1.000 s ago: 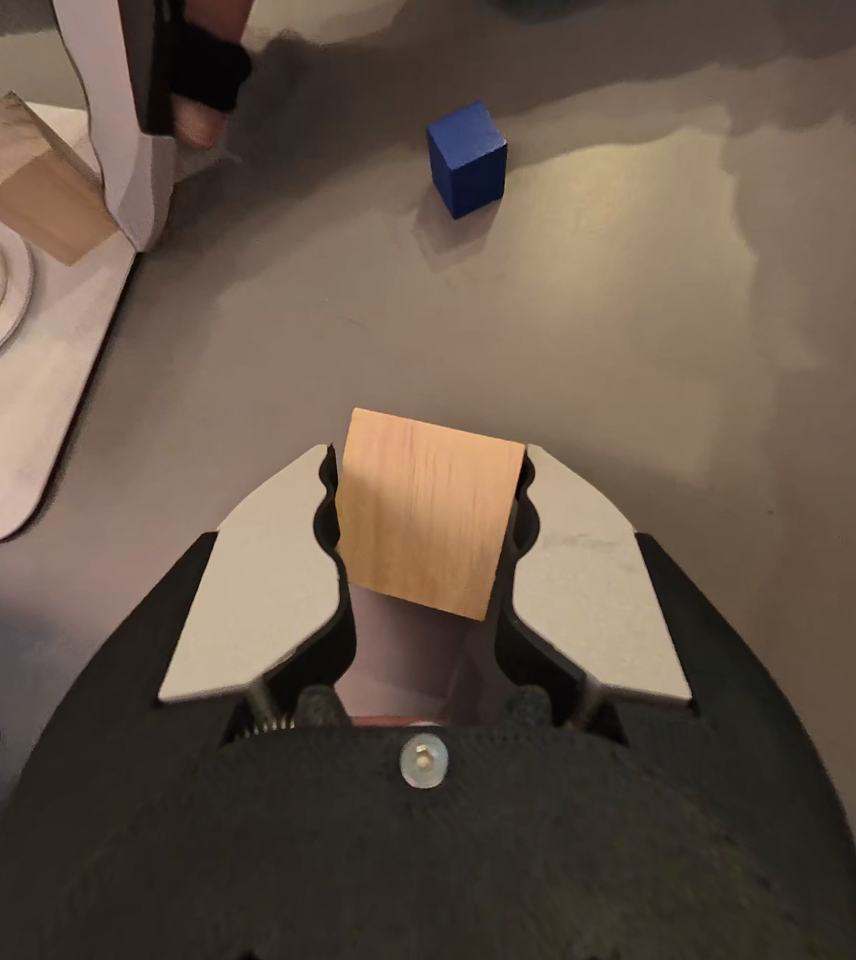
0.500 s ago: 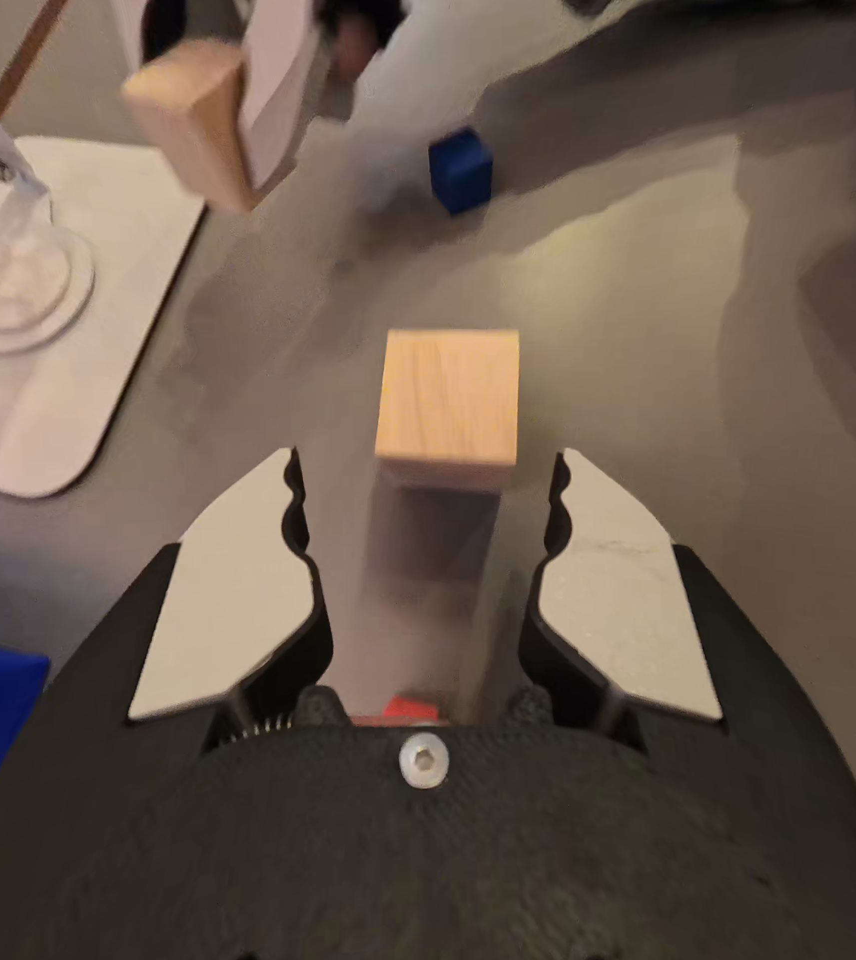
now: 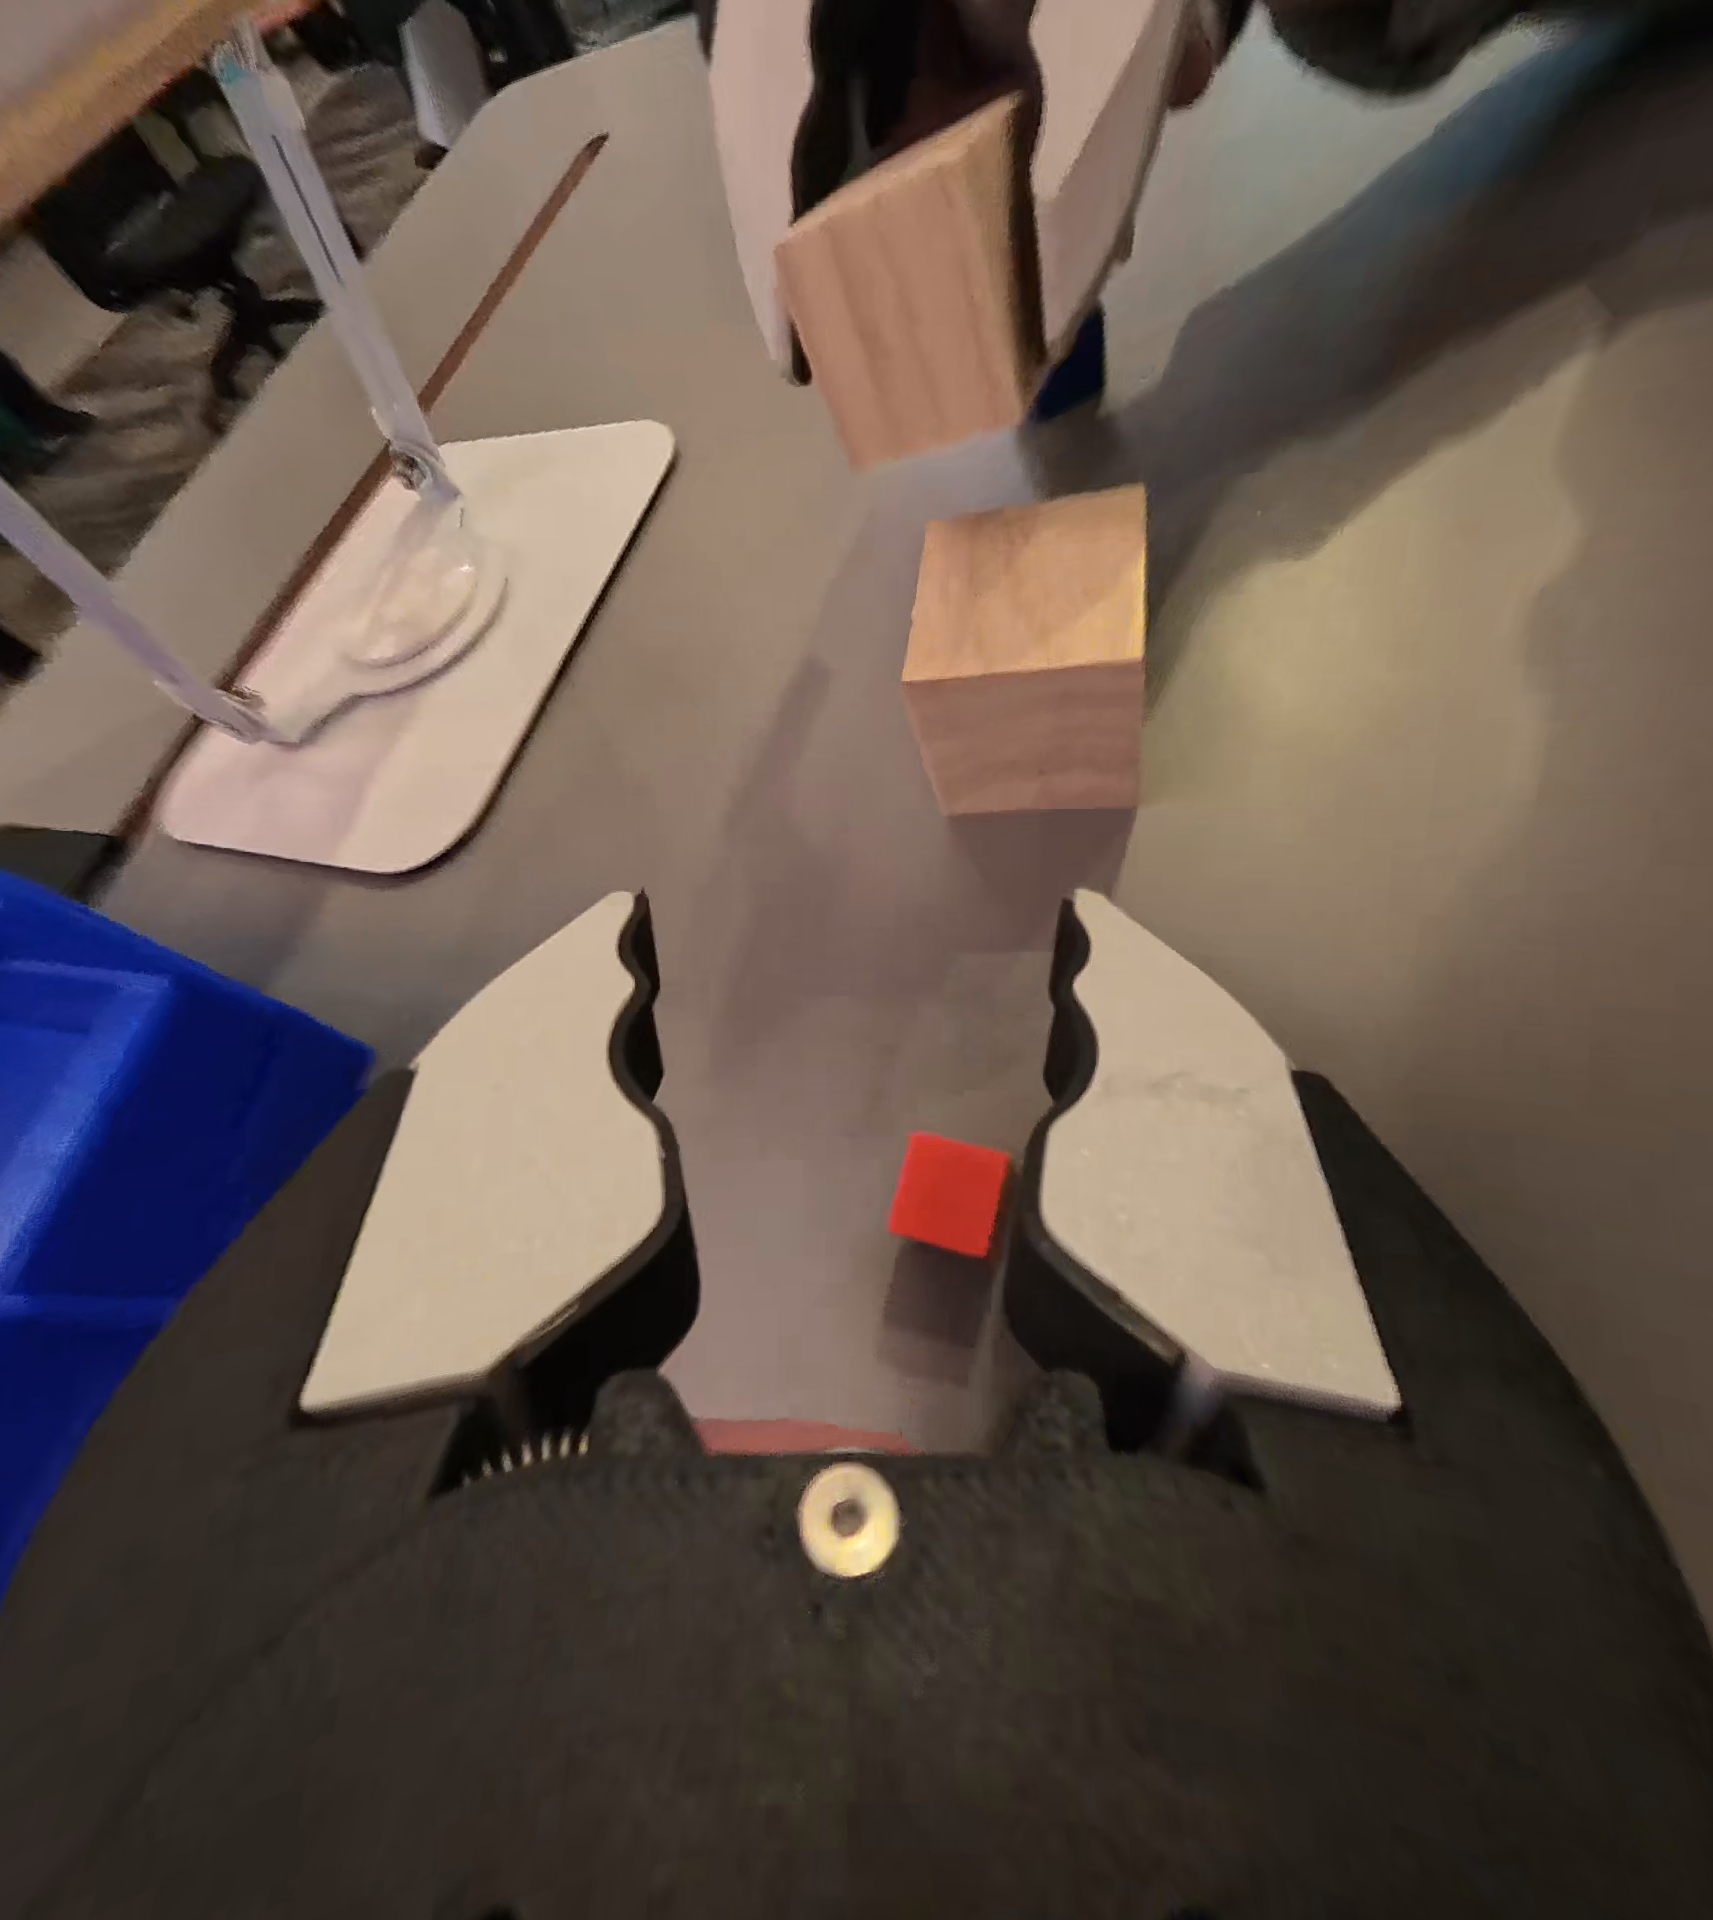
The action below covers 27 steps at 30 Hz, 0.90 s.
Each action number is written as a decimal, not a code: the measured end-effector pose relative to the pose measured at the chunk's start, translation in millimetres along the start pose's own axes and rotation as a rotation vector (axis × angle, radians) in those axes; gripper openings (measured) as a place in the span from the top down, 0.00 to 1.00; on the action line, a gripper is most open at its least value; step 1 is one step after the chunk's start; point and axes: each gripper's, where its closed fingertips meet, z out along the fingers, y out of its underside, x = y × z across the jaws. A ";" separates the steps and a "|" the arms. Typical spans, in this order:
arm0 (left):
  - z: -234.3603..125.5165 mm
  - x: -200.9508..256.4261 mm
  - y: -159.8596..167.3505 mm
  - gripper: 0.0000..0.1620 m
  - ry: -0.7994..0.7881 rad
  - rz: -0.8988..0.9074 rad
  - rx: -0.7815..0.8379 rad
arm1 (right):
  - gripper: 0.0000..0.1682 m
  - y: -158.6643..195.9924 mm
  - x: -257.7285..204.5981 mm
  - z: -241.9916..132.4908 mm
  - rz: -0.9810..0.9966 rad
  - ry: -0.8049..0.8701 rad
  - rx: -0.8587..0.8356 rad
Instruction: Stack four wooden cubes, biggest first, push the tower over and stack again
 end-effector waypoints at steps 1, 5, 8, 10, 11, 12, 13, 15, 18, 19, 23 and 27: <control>1.1 0.4 1.5 0.55 0.038 -0.065 0.008 | 0.71 -4.3 -3.8 1.5 -0.025 0.005 -0.020; -8.7 -2.1 13.4 0.51 0.011 -0.016 -0.087 | 0.71 -7.3 -18.4 10.2 -0.104 0.006 -0.129; -19.3 13.2 5.5 0.51 0.095 -0.051 -0.070 | 0.71 -5.4 -23.0 20.7 -0.131 0.011 -0.178; -18.8 15.3 18.6 0.48 0.074 -0.051 -0.130 | 0.71 2.2 -20.9 29.8 -0.120 0.013 -0.235; -18.9 18.3 25.2 0.48 0.064 -0.040 -0.160 | 0.71 7.5 -21.4 33.2 -0.103 0.003 -0.270; -18.7 21.0 30.9 0.48 0.054 -0.039 -0.179 | 0.70 10.5 -21.7 35.2 -0.094 0.001 -0.288; -17.8 26.2 37.1 0.48 0.070 -0.051 -0.196 | 0.65 13.7 -18.5 34.0 -0.094 0.025 -0.311; -13.9 29.4 47.1 0.48 0.076 -0.064 -0.211 | 0.60 14.9 -13.2 21.0 -0.117 0.071 -0.333; -11.2 27.6 57.6 0.49 0.082 -0.095 -0.242 | 0.58 4.6 -18.2 -10.9 -0.094 0.090 -0.246; -10.6 25.8 55.2 0.50 0.075 -0.093 -0.227 | 0.58 8.1 -14.2 -26.1 -0.091 0.128 -0.240; -6.4 19.7 56.9 0.51 0.076 -0.105 -0.238 | 0.62 63.7 6.3 -82.7 0.081 0.234 -0.303; -5.3 19.8 58.5 0.53 0.078 -0.103 -0.248 | 0.62 125.0 3.3 -83.9 0.172 0.251 -0.431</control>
